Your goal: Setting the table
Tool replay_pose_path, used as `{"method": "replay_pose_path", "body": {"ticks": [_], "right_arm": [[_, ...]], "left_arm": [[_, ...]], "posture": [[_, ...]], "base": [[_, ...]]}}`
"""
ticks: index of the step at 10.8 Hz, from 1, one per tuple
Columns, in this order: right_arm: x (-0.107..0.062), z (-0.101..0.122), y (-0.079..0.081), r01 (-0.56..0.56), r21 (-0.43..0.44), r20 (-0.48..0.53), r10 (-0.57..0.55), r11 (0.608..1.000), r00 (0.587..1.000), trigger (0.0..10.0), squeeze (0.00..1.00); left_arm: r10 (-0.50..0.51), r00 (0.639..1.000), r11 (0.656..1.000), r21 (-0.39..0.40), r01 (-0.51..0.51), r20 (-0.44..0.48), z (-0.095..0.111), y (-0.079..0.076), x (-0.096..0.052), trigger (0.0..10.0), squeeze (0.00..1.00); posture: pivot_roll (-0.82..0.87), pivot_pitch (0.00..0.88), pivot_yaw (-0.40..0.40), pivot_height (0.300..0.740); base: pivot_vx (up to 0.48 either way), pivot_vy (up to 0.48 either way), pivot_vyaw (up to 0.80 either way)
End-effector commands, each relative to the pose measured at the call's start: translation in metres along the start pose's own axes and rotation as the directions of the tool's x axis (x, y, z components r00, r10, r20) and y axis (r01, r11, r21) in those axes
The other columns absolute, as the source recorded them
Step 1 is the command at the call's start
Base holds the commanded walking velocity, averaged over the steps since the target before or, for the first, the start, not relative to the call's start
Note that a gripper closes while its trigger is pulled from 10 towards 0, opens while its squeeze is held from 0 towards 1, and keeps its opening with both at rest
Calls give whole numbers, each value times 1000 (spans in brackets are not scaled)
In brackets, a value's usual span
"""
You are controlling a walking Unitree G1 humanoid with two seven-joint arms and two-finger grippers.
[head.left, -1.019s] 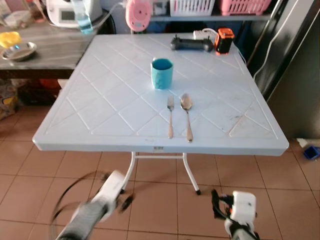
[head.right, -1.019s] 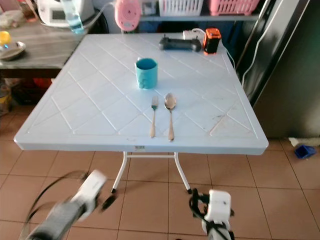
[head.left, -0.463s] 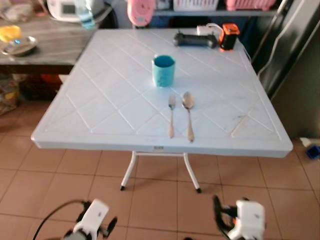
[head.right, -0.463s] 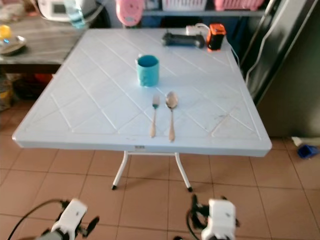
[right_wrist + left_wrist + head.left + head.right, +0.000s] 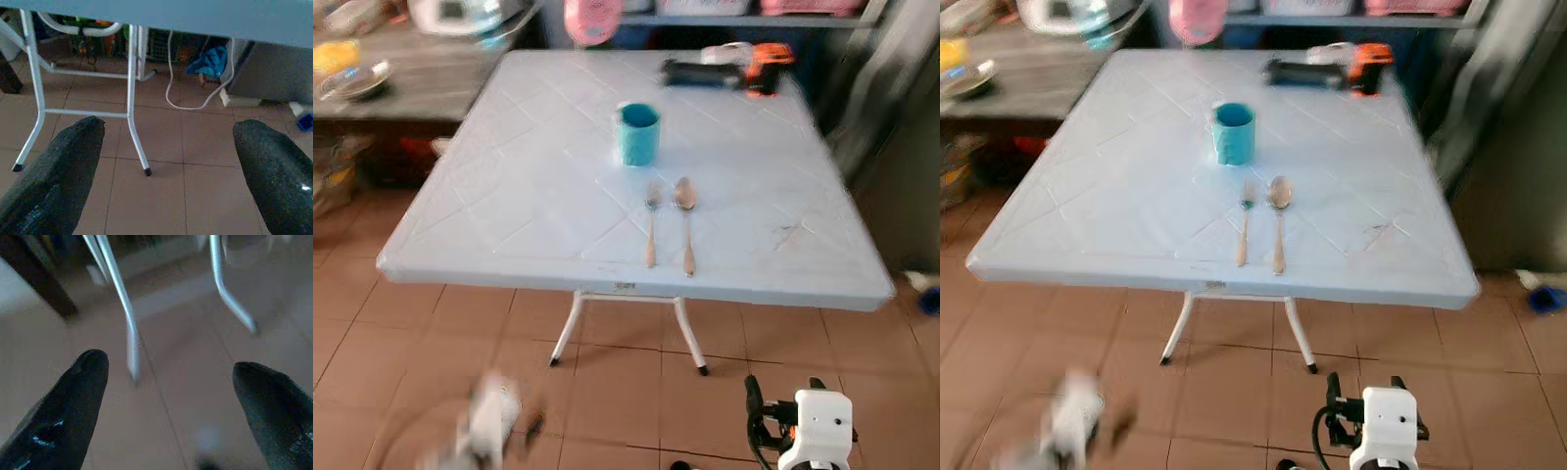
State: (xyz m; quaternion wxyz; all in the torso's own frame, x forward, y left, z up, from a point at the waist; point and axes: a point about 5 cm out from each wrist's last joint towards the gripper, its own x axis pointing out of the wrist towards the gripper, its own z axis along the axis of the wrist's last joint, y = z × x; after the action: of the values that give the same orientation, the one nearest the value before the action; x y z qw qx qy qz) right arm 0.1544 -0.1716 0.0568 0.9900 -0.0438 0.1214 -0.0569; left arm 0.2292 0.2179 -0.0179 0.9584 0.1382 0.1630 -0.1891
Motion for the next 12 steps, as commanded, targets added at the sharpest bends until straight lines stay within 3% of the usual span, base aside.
{"method": "replay_pose_path", "body": {"ticks": [1, 2, 3, 5, 7, 10, 12], "right_arm": [[1, 6, -2, 7, -18, 18, -7, 1000, 1000, 10000, 0], [5, 15, -2, 4, -32, 56, -2, 999, 998, 10000, 0], [7, 20, 0, 0, -34, 75, 2, 999, 997, 10000, 0], [8, 28, 2, -6, -60, 100, 12, 998, 995, 10000, 0], [8, 35, 1, -2, -52, 120, 8, 999, 993, 10000, 0], [15, 62, 0, 48, -57, 240, -33, 997, 970, 10000, 0], [16, 70, -3, 72, -54, 271, -54, 996, 961, 10000, 0]], "left_arm": [[10, 985, 999, 42, -18, 172, 33, 8, 13, 10000, 0], [-7, 877, 995, 87, -40, 481, 145, -5, 48, 10000, 0], [0, 855, 996, 79, -47, 519, 166, -6, 51, 10000, 0], [-21, 836, 997, 72, -23, 549, 184, -9, 46, 10000, 0], [-18, 844, 999, 50, -10, 537, 195, -14, 41, 10000, 0], [-34, 825, 999, 16, 30, 565, 215, -29, 47, 10000, 0], [-12, 831, 999, -25, 32, 557, 220, -37, 51, 10000, 0]], "posture": [[40, 126, 43, 740], [40, 124, 43, 740], [40, 124, 43, 740], [38, 118, 39, 740], [36, 118, 35, 740], [33, 115, 39, 740], [19, 109, 47, 740]], "base": [[0, 0, 0], [0, 0, 0], [0, 0, 0], [0, 0, 0], [0, 0, 0], [0, 0, 0], [0, 0, 0]]}}
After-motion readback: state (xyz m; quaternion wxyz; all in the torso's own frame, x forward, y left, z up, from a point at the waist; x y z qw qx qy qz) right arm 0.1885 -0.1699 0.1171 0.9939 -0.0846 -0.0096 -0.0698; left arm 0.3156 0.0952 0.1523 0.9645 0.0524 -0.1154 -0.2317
